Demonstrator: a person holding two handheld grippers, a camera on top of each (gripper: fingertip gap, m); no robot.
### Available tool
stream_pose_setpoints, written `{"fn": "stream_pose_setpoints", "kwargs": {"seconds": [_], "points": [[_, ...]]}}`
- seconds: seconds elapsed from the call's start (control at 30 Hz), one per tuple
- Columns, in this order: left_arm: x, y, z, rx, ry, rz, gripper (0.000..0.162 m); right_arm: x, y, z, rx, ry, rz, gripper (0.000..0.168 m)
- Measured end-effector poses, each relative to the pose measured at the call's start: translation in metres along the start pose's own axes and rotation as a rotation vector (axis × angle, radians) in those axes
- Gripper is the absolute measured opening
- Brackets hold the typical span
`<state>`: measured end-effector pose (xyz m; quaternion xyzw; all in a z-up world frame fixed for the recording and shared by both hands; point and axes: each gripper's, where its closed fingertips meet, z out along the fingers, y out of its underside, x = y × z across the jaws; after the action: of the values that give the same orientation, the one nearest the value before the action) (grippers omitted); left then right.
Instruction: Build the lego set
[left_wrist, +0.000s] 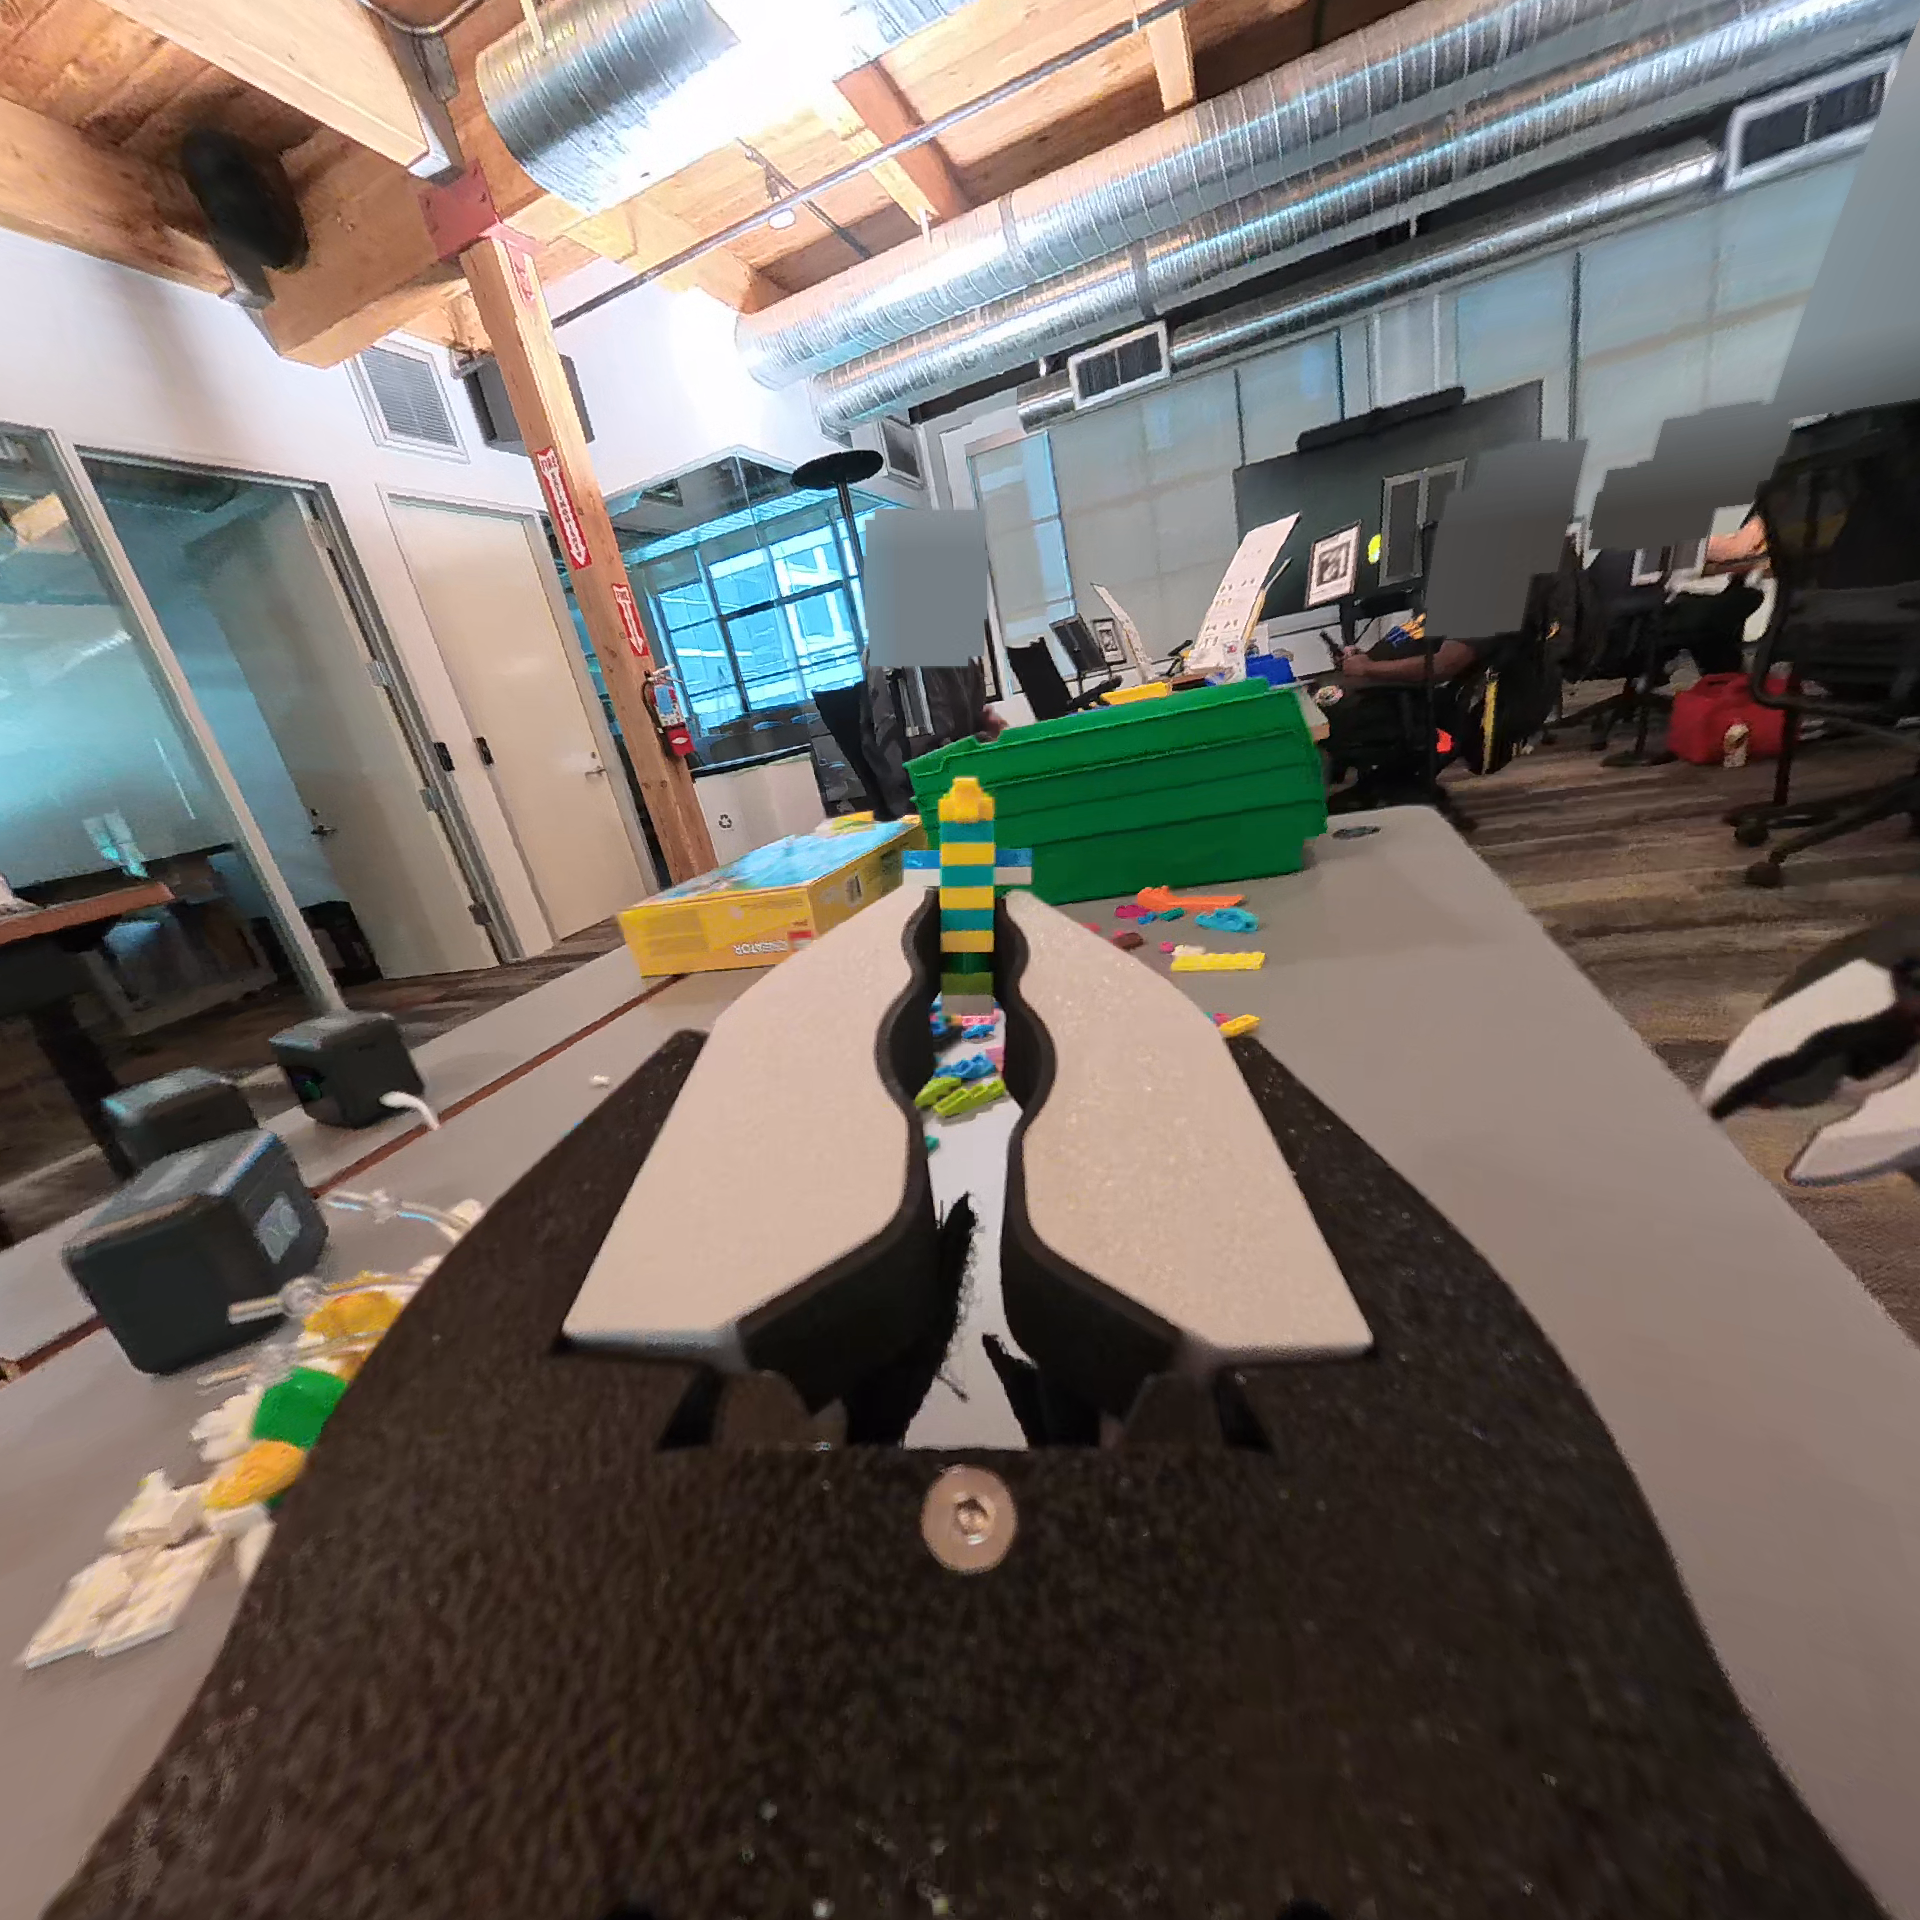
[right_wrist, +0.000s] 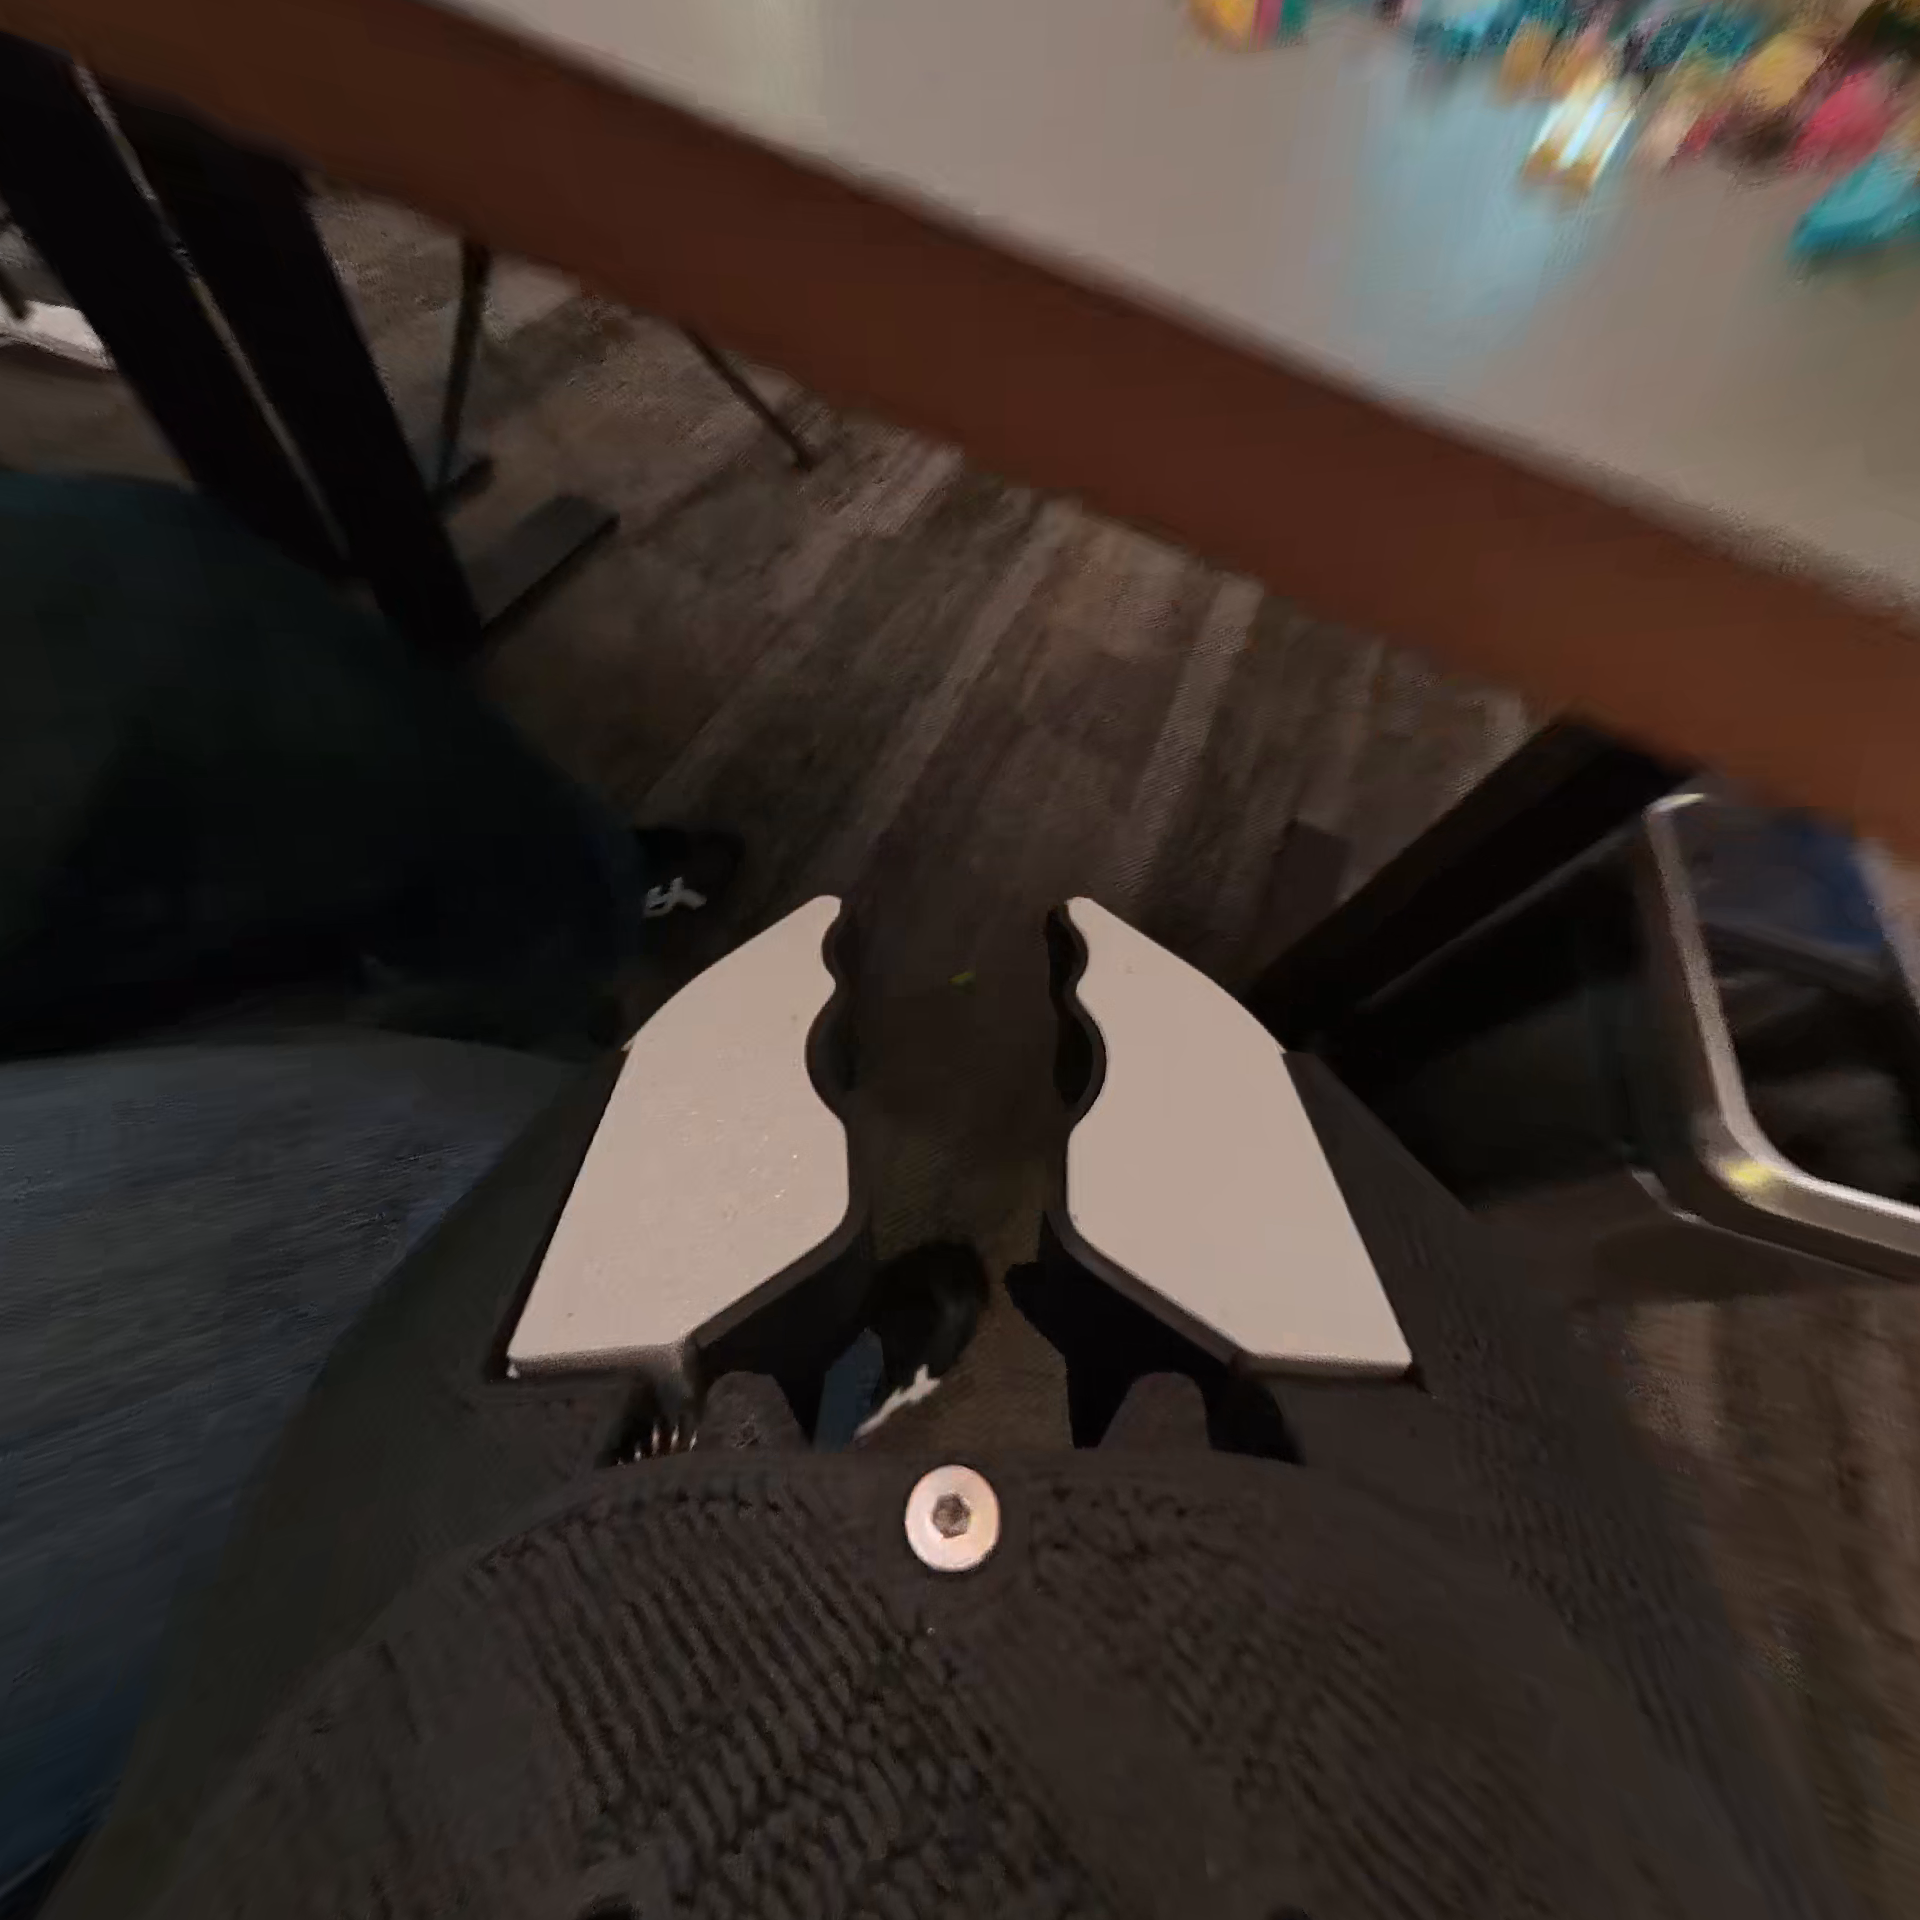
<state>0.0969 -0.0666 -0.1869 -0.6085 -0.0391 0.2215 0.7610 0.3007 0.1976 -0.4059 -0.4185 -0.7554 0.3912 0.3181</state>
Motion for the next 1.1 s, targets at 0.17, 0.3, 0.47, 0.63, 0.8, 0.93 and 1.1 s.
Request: {"fn": "stream_pose_setpoints", "kwargs": {"seconds": [0.17, 0.3, 0.47, 0.63, 0.8, 0.93, 1.1], "points": [[0.017, -0.026, 0.019, 0.018, -0.052, 0.037, 0.008, 0.029, 0.096, 0.085, -0.127, -0.068, -0.094, 0.044], [0.042, -0.032, 0.062, 0.047, -0.047, -0.012, 0.008, 0.059, 0.165, 0.174, -0.192, -0.029, -0.143, 0.05], [0.054, 0.005, 0.119, 0.058, -0.105, -0.08, 0.008, 0.098, 0.238, 0.276, -0.199, 0.246, 0.166, 0.05], [0.059, 0.029, 0.158, 0.004, -0.117, -0.047, 0.008, 0.063, 0.307, 0.361, -0.215, 0.341, 0.409, 0.046], [0.054, 0.048, 0.186, -0.04, -0.163, 0.061, 0.008, 0.047, 0.344, 0.433, -0.249, 0.402, 0.513, 0.046], [0.039, 0.04, 0.188, -0.053, -0.3, 0.044, 0.008, 0.048, 0.364, 0.476, -0.285, 0.468, 0.526, 0.049], [0.04, 0.041, 0.216, -0.208, -0.293, 0.133, 0.008, 0.034, 0.378, 0.524, -0.337, 0.442, 0.655, 0.047]]}}
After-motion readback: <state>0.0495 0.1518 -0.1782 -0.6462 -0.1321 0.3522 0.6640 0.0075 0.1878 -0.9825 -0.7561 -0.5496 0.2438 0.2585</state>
